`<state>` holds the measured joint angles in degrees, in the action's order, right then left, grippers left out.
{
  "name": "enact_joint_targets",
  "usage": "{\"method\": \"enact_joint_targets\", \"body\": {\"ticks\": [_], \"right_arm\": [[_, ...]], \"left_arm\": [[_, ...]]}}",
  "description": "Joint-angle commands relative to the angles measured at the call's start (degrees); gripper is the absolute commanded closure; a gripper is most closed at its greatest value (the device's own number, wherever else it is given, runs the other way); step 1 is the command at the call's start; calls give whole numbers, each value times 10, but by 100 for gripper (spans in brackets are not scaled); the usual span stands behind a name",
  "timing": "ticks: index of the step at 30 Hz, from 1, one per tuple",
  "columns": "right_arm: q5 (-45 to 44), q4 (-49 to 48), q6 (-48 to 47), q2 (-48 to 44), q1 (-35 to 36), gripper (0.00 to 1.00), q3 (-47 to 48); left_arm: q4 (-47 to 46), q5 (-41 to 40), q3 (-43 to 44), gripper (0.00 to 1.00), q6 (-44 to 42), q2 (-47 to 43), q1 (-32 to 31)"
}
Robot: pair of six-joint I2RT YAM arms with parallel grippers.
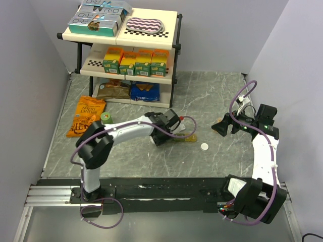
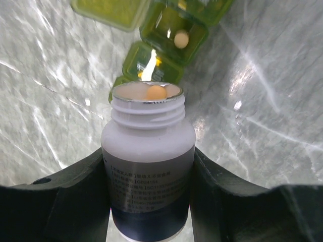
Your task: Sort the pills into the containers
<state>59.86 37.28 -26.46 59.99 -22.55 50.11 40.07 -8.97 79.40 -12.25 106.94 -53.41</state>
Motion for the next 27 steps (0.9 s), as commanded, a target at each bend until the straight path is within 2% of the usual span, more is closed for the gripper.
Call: {"method": "enact_joint_targets", "body": {"ticks": [1, 3, 5, 6, 8, 9, 10, 11, 12, 13, 14, 16, 18, 19, 20, 22, 23, 24, 25, 26, 27], "right_arm": [[13, -4, -3, 0, -5, 0, -4], [12, -6, -1, 0, -5, 0, -5], [14, -6, 0, 0, -5, 0, -5], [17, -5, -2, 1, -5, 0, -4], [16, -4, -3, 2, -6, 0, -4], [12, -5, -3, 0, -7, 0, -5], [12, -8, 1, 0, -6, 0, -6], [12, -9, 0, -2, -7, 0, -7], [13, -6, 0, 0, -6, 0, -7], [13, -5, -3, 0, -7, 0, -5], [12, -3, -3, 0, -7, 0, -4], [12, -4, 0, 0, -7, 0, -6], [14, -7, -1, 0, -6, 0, -6], [15, -5, -3, 0, -7, 0, -5], [13, -3, -3, 2, -7, 0, -4], [12, -6, 0, 0, -7, 0, -5], [14, -6, -2, -1, -7, 0, -6], [14, -8, -1, 0, -7, 0, -7], [14, -5, -2, 0, -7, 0, -6], [16, -5, -1, 2, -7, 0, -5], [15, -3, -3, 2, -7, 0, -3]], "left_arm": [[65, -48, 61, 99, 17, 41, -6], [-42, -17, 2, 99, 12, -46, -10], [21, -24, 14, 99, 11, -20, 7], [79, -38, 63, 99, 14, 37, 7], [13, -43, 46, 99, 5, 1, -17], [-44, -5, -4, 99, 1, -67, -20], [-51, 12, -13, 99, 0, -70, -11], [12, 22, 45, 99, 0, -39, 1], [97, -8, 84, 99, 6, 55, 6], [66, -11, 81, 99, 4, 54, -3], [4, -7, 30, 99, 0, -12, -19], [-57, 29, -5, 99, 0, -48, -9], [86, 10, 67, 99, -4, 42, -4], [91, -1, 73, 99, -6, 50, -6], [24, -2, 40, 99, -1, 4, -13], [-52, 18, 2, 99, 3, -45, -10], [-47, 23, 11, 99, 0, -26, -2], [61, 18, 40, 99, -2, 10, -2], [100, -1, 75, 99, 2, 46, -5], [90, 3, 65, 99, 0, 41, -10], [17, 4, 41, 99, -1, 15, -13]]}}
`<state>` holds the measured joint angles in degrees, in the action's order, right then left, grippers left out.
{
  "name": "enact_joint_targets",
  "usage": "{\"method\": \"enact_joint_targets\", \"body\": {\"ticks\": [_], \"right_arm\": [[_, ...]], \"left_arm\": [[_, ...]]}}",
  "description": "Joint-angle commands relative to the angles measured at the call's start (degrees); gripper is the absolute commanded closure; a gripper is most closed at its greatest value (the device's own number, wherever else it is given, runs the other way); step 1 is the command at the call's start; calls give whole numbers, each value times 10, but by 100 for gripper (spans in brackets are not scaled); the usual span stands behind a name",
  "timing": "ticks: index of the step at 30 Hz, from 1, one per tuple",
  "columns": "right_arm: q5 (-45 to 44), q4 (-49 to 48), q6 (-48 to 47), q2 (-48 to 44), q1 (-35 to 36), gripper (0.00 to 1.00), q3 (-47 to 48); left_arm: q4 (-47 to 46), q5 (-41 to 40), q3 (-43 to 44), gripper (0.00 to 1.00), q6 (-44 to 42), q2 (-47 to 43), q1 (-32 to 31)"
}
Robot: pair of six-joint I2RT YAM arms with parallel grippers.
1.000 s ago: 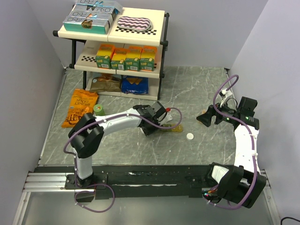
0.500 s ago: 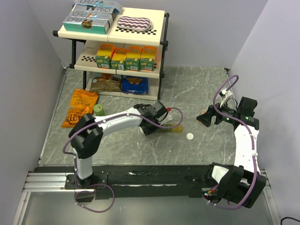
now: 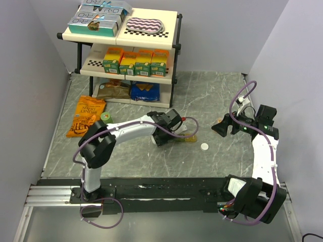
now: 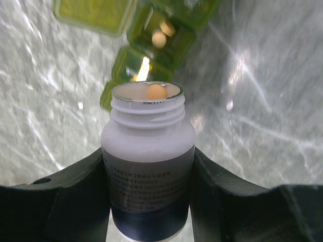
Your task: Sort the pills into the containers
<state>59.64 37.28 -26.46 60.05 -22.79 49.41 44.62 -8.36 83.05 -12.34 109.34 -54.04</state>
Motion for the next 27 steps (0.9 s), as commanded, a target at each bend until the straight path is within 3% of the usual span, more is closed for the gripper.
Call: {"method": "enact_joint_targets", "body": {"ticks": [1, 5, 10, 20, 27], "right_arm": [[17, -4, -3, 1, -7, 0, 3], [17, -5, -3, 1, -7, 0, 1], [17, -5, -6, 1, -5, 0, 0], [47, 9, -45, -13, -4, 0, -5], [64, 48, -168, -39, -4, 0, -24]], "left_arm": [[-67, 1, -16, 99, 3, -32, -6], [-60, -8, -35, 99, 1, -50, 0], [-153, 11, -111, 99, -1, -112, 2], [-431, 74, -320, 99, -14, -297, 3], [-639, 133, -463, 99, 6, -417, 2]]}}
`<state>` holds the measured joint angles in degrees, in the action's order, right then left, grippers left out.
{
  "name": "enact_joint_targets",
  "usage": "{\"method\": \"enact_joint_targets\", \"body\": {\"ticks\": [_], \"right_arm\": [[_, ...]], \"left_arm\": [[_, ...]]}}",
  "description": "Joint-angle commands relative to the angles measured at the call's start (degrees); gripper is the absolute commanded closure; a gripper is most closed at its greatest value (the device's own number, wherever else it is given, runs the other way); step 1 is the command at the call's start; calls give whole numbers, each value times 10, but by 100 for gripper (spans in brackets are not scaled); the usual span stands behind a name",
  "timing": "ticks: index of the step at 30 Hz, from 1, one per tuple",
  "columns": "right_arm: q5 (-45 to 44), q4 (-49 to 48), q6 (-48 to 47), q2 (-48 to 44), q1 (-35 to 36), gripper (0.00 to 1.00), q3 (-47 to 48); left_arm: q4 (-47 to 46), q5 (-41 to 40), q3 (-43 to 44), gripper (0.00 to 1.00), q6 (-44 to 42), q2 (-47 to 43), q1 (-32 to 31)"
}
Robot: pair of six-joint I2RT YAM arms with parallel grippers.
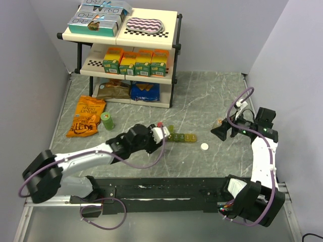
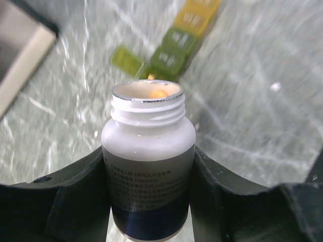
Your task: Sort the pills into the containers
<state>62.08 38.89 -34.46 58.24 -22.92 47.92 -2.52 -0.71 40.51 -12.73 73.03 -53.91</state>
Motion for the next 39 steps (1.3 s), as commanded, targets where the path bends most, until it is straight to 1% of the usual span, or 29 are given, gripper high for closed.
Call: {"method": "enact_joint_targets", "body": {"ticks": [1, 3, 5, 7, 8, 9, 10, 11, 14, 15, 17, 18, 20, 21, 24, 25, 26, 28, 33, 39], "right_arm": [[56, 47, -105, -22, -3, 0, -3], [94, 77, -163, -30, 2, 0, 15], [108, 80, -198, -49, 17, 0, 17], [108, 72, -206, -57, 30, 0, 16], [109, 84, -213, -53, 47, 0, 28], [114, 127, -251, -45, 59, 0, 43], [108, 184, -308, -18, 76, 0, 64], [105, 305, -422, -4, 122, 0, 103], [124, 400, -522, 23, 170, 0, 129], [131, 417, -551, 24, 198, 0, 129], [126, 430, -587, 23, 226, 0, 128], [122, 418, -588, 21, 272, 0, 126], [112, 400, -580, 14, 300, 0, 118], [107, 359, -564, 10, 320, 0, 113], [71, 304, -498, -8, 361, 0, 104], [64, 263, -482, -16, 394, 0, 102], [59, 241, -442, -20, 409, 0, 97], [52, 207, -413, -17, 453, 0, 95], [54, 185, -361, 24, 520, 5, 121], [24, 145, -307, 65, 583, 10, 143]], "left_arm": [[-178, 61, -57, 99, 18, -63, -1], [-196, 70, -75, 99, 28, -91, -6], [-229, 86, -103, 99, 45, -123, -10], [-258, 93, -130, 99, 55, -152, -22], [-263, 98, -138, 99, 58, -162, -27], [-265, 105, -150, 99, 60, -170, -31], [-266, 109, -155, 99, 67, -186, -37], [-271, 113, -162, 99, 72, -193, -40], [-294, 124, -190, 99, 87, -226, -48], [-301, 127, -205, 99, 89, -234, -51], [-312, 136, -219, 99, 100, -251, -53], [-316, 137, -224, 99, 104, -256, -54], [-319, 136, -237, 99, 113, -268, -59], [-326, 136, -249, 99, 117, -272, -61], [-344, 144, -268, 99, 124, -281, -65], [-354, 146, -271, 99, 145, -279, -66], [-359, 150, -274, 99, 147, -277, -68], [-374, 154, -277, 99, 153, -265, -71], [-413, 165, -278, 99, 167, -233, -76], [-459, 171, -259, 99, 178, -165, -93]]}}
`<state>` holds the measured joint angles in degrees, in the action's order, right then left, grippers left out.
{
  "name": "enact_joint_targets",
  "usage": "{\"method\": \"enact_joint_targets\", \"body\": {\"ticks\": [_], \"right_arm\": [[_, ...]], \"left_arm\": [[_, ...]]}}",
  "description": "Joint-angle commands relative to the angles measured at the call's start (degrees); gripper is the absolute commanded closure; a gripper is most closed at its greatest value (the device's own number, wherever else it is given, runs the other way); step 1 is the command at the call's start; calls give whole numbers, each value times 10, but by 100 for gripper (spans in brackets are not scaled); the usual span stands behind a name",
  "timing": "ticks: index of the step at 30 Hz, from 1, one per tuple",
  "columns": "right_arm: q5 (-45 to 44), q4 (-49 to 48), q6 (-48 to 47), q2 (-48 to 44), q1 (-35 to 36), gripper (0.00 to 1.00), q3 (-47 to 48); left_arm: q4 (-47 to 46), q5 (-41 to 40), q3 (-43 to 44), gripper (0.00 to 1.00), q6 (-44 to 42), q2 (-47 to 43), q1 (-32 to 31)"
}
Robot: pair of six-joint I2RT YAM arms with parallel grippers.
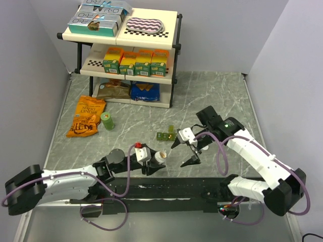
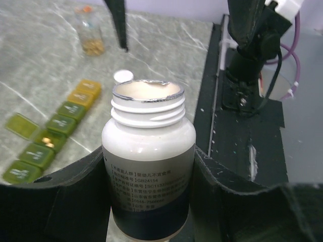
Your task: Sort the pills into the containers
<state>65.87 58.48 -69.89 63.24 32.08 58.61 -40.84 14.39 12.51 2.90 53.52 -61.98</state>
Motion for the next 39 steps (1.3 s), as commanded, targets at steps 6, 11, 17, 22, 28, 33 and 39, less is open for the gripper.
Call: {"method": "enact_joint_targets", "body": {"ticks": [6, 11, 17, 22, 28, 33, 39], "right_arm": [[-32, -80, 74, 52, 81, 13, 57], [-48, -91, 83, 68, 100, 16, 45], [-52, -108, 100, 63, 106, 26, 28], [-51, -114, 113, 69, 109, 36, 34], [-81, -136, 164, 67, 97, 27, 35], [-71, -109, 130, 42, -25, 17, 12], [-239, -112, 112, -1, -158, 15, -86]], "left_arm": [[-91, 17, 51, 99, 25, 84, -31], [-101, 6, 52, 99, 28, 96, -35], [-109, -7, 45, 99, 33, 98, -36], [-111, -20, 42, 99, 34, 101, -37], [-108, -20, 40, 99, 30, 101, -36], [-82, -17, 24, 99, 18, 94, -37], [-38, -33, 5, 99, 11, 41, -37]]}}
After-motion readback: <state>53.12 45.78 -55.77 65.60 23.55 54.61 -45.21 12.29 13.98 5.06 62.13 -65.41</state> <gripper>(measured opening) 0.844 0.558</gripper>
